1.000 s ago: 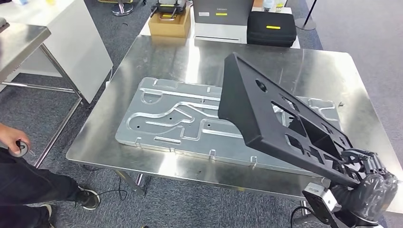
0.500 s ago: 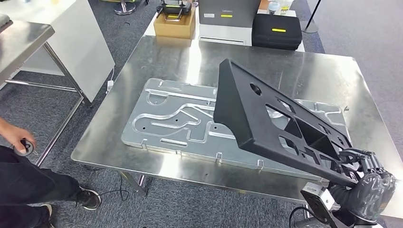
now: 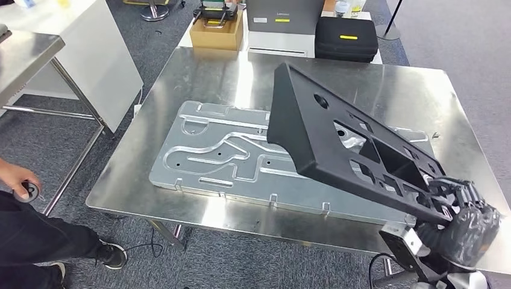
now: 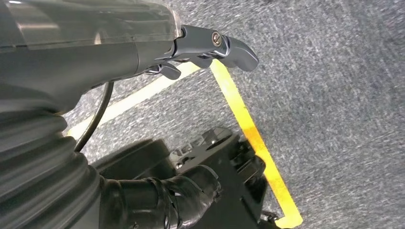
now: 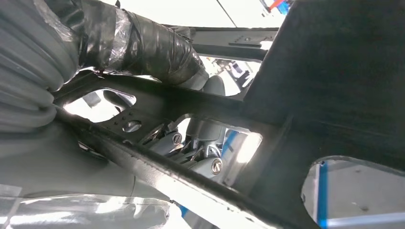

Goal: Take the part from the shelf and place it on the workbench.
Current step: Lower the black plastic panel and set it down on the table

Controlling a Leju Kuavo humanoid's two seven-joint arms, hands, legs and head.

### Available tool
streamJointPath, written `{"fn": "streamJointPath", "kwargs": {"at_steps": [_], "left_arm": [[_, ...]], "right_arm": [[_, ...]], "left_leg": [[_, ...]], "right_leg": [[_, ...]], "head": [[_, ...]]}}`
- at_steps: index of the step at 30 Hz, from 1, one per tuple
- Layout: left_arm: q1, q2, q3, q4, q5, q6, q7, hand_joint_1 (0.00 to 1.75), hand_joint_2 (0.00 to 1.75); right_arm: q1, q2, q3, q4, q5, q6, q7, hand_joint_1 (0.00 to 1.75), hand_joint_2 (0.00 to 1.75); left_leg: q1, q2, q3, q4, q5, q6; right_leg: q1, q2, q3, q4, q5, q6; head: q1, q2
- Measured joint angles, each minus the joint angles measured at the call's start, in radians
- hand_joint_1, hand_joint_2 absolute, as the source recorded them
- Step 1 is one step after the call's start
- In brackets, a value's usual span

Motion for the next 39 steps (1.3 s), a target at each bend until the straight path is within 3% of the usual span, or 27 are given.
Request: {"fn": "streamJointPath", "kwargs": {"at_steps": [2, 4, 5, 8, 9, 10, 12, 14, 16, 19, 21, 23, 24, 25, 26, 28, 29, 31, 33, 35, 38, 39], "left_arm": [[-0.004, 0.000, 0.000, 0.000, -0.024, -0.005, 0.012, 0.00, 0.00], [-0.010, -0.001, 0.000, 0.000, -0.064, -0.005, 0.035, 0.00, 0.00], [-0.017, -0.003, 0.000, 0.000, -0.085, -0.003, 0.049, 0.00, 0.00], [-0.043, -0.011, 0.000, 0.000, -0.126, -0.001, 0.082, 0.00, 0.00], [-0.049, -0.013, 0.000, 0.000, -0.133, -0.002, 0.088, 0.00, 0.00], [-0.052, -0.014, 0.000, 0.000, -0.139, -0.003, 0.092, 0.00, 0.00], [-0.055, -0.017, 0.000, 0.000, -0.147, -0.006, 0.095, 0.00, 0.00], [-0.057, -0.021, 0.000, 0.000, -0.153, -0.008, 0.096, 0.00, 0.00], [-0.059, -0.024, 0.000, 0.000, -0.157, -0.010, 0.097, 0.00, 0.00], [-0.059, -0.025, 0.000, 0.000, -0.164, -0.012, 0.100, 0.00, 0.00], [-0.061, -0.026, 0.000, 0.000, -0.166, -0.012, 0.101, 0.00, 0.00], [-0.060, -0.026, 0.000, 0.000, -0.167, -0.012, 0.102, 0.00, 0.00], [-0.060, -0.026, 0.000, 0.000, -0.167, -0.012, 0.104, 0.00, 0.00], [-0.060, -0.026, 0.000, 0.000, -0.167, -0.012, 0.105, 0.00, 0.00], [-0.060, -0.026, 0.000, 0.000, -0.167, -0.012, 0.105, 0.00, 0.00], [-0.060, -0.026, 0.000, 0.000, -0.167, -0.012, 0.106, 0.00, 0.00], [-0.061, -0.026, 0.000, 0.000, -0.167, -0.012, 0.107, 0.00, 0.00], [-0.060, -0.026, 0.000, 0.000, -0.166, -0.012, 0.108, 0.00, 0.00], [-0.059, -0.026, 0.000, 0.000, -0.166, -0.012, 0.109, 0.00, 0.00], [-0.059, -0.026, 0.000, 0.000, -0.166, -0.012, 0.109, 0.00, 0.00], [-0.061, -0.026, 0.000, 0.000, -0.166, -0.012, 0.109, 0.00, 0.00], [-0.061, -0.026, 0.000, 0.000, -0.166, -0.012, 0.109, 0.00, 0.00]], "right_arm": [[-0.042, -0.008, 0.015, 0.009, 0.041, 0.012, 0.033, 1.64, 1.75], [-0.123, -0.020, 0.035, 0.039, 0.180, 0.026, 0.117, 1.64, 1.75], [-0.187, -0.029, 0.048, 0.070, 0.289, 0.038, 0.172, 1.64, 1.75], [-0.388, -0.061, 0.102, 0.202, 0.565, 0.073, 0.299, 1.65, 1.75], [-0.433, -0.069, 0.119, 0.243, 0.610, 0.080, 0.324, 1.66, 1.75], [-0.470, -0.075, 0.136, 0.277, 0.640, 0.087, 0.344, 1.67, 1.75], [-0.533, -0.086, 0.167, 0.330, 0.683, 0.100, 0.375, 1.68, 1.75], [-0.583, -0.093, 0.196, 0.370, 0.708, 0.109, 0.399, 1.68, 1.75], [-0.615, -0.099, 0.222, 0.406, 0.722, 0.113, 0.419, 1.68, 1.75], [-0.638, -0.104, 0.255, 0.450, 0.747, 0.118, 0.450, 1.70, 1.75], [-0.649, -0.106, 0.271, 0.474, 0.759, 0.125, 0.473, 1.70, 1.75], [-0.660, -0.106, 0.283, 0.501, 0.763, 0.131, 0.494, 1.69, 1.75], [-0.663, -0.107, 0.289, 0.516, 0.765, 0.134, 0.502, 1.69, 1.75], [-0.665, -0.107, 0.293, 0.529, 0.766, 0.137, 0.507, 1.70, 1.75], [-0.666, -0.109, 0.297, 0.539, 0.766, 0.140, 0.510, 1.69, 1.75], [-0.667, -0.112, 0.300, 0.554, 0.766, 0.143, 0.513, 1.68, 1.75], [-0.668, -0.114, 0.300, 0.560, 0.767, 0.144, 0.514, 1.68, 1.75], [-0.669, -0.122, 0.301, 0.572, 0.768, 0.145, 0.517, 1.68, 1.75], [-0.666, -0.130, 0.303, 0.583, 0.768, 0.146, 0.518, 1.68, 1.75], [-0.665, -0.139, 0.304, 0.593, 0.769, 0.146, 0.518, 1.68, 1.75], [-0.663, -0.149, 0.305, 0.604, 0.769, 0.146, 0.518, 1.69, 1.75], [-0.660, -0.151, 0.305, 0.608, 0.769, 0.147, 0.518, 1.68, 1.75]], "left_leg": [[-0.003, -0.001, 0.000, -0.005, 0.002, 0.012], [-0.003, 0.002, 0.001, -0.014, 0.010, 0.026], [-0.002, 0.006, 0.001, -0.018, 0.014, 0.033], [-0.006, 0.016, -0.005, -0.020, 0.021, 0.043], [-0.007, 0.014, -0.006, -0.019, 0.021, 0.045], [-0.008, 0.011, -0.006, -0.019, 0.022, 0.045], [-0.009, 0.005, -0.003, -0.016, 0.021, 0.044], [-0.013, 0.000, -0.005, -0.014, 0.020, 0.040], [-0.015, -0.002, -0.011, -0.013, 0.022, 0.033], [-0.014, -0.002, -0.021, -0.002, 0.013, 0.018], [-0.011, -0.001, -0.056, 0.073, -0.030, 0.008], [-0.005, 0.000, -0.122, 0.204, -0.081, 0.000], [-0.002, 0.000, -0.148, 0.250, -0.090, -0.004], [0.001, 0.000, -0.160, 0.265, -0.081, -0.007], [0.004, 0.000, -0.154, 0.241, -0.054, -0.009], [0.008, 0.000, -0.104, 0.120, 0.017, -0.011], [0.009, -0.001, -0.079, 0.062, 0.037, -0.010], [0.007, -0.003, -0.058, 0.011, 0.042, -0.003], [0.005, -0.003, -0.056, 0.006, 0.041, 0.009], [0.006, -0.004, -0.052, -0.001, 0.043, 0.022], [0.006, -0.003, -0.049, -0.004, 0.042, 0.034], [0.004, -0.003, -0.048, -0.004, 0.041, 0.036]], "right_leg": [[0.000, 0.001, -0.002, -0.002, 0.004, 0.013], [-0.005, 0.000, -0.012, 0.014, -0.008, 0.023], [-0.006, -0.001, -0.029, 0.048, -0.029, 0.027], [-0.005, -0.003, -0.119, 0.231, -0.108, 0.033], [-0.005, -0.003, -0.136, 0.267, -0.112, 0.033], [-0.004, -0.003, -0.135, 0.267, -0.097, 0.031], [-0.001, -0.003, -0.087, 0.162, -0.025, 0.022], [0.007, -0.002, -0.034, 0.046, 0.021, 0.009], [0.014, -0.002, -0.018, 0.004, 0.018, 0.001], [0.006, -0.004, -0.012, -0.014, 0.020, -0.009], [0.000, -0.007, -0.006, -0.021, 0.021, -0.017], [0.000, -0.008, -0.005, -0.021, 0.020, -0.021], [0.000, -0.008, -0.004, -0.021, 0.019, -0.022], [-0.001, -0.008, -0.003, -0.020, 0.017, -0.021], [-0.002, -0.008, -0.001, -0.018, 0.015, -0.019], [-0.004, -0.007, 0.002, -0.011, 0.006, -0.011], [-0.003, -0.006, 0.000, -0.006, 0.002, -0.006], [0.001, -0.005, -0.005, 0.000, -0.002, 0.006], [0.000, -0.005, -0.007, -0.003, -0.002, 0.017], [-0.004, -0.005, -0.016, 0.022, -0.023, 0.026], [-0.003, -0.005, -0.102, 0.196, -0.104, 0.032], [-0.002, -0.004, -0.134, 0.253, -0.120, 0.032]], "head": [[0.000, 0.000], [0.001, 0.000], [0.001, 0.000], [0.002, 0.000], [0.002, 0.000], [0.002, 0.000], [0.002, 0.000], [0.001, 0.000], [0.001, 0.000], [0.001, 0.000], [0.000, 0.000], [-0.001, 0.000], [-0.001, 0.000], [-0.001, 0.000], [-0.001, 0.000], [-0.001, 0.000], [0.000, 0.000], [0.000, 0.000], [0.000, 0.000], [0.001, 0.000], [0.001, 0.000], [0.001, 0.000]]}}
